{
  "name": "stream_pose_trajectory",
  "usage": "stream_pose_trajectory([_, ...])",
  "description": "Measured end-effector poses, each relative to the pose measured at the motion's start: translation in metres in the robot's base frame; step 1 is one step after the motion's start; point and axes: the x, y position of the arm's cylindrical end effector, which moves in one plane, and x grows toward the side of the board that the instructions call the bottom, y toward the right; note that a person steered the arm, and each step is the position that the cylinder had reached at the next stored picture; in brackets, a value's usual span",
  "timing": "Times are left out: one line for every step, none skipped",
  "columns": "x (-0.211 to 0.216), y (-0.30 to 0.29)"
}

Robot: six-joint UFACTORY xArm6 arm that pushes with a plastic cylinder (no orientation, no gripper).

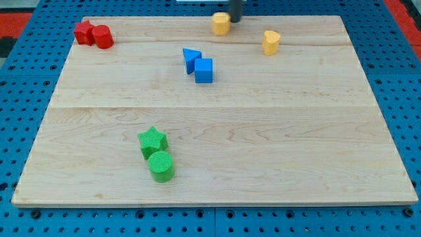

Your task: Move the yellow heart below the yellow hexagon

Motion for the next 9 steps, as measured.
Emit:
stream_pose_trajectory([0.004, -0.019])
stream_pose_trajectory([0.007, 0.068])
stream_pose_trajectory([0.033, 0.158])
stream_pose_trajectory([0.071, 0.197])
stream_pose_trajectory([0.074, 0.136])
stream_pose_trajectory([0.089, 0.114])
stream_pose_trajectory([0.108, 0.113])
stream_pose_trajectory([0.101, 0.045])
stream_pose_trajectory([0.092, -0.007])
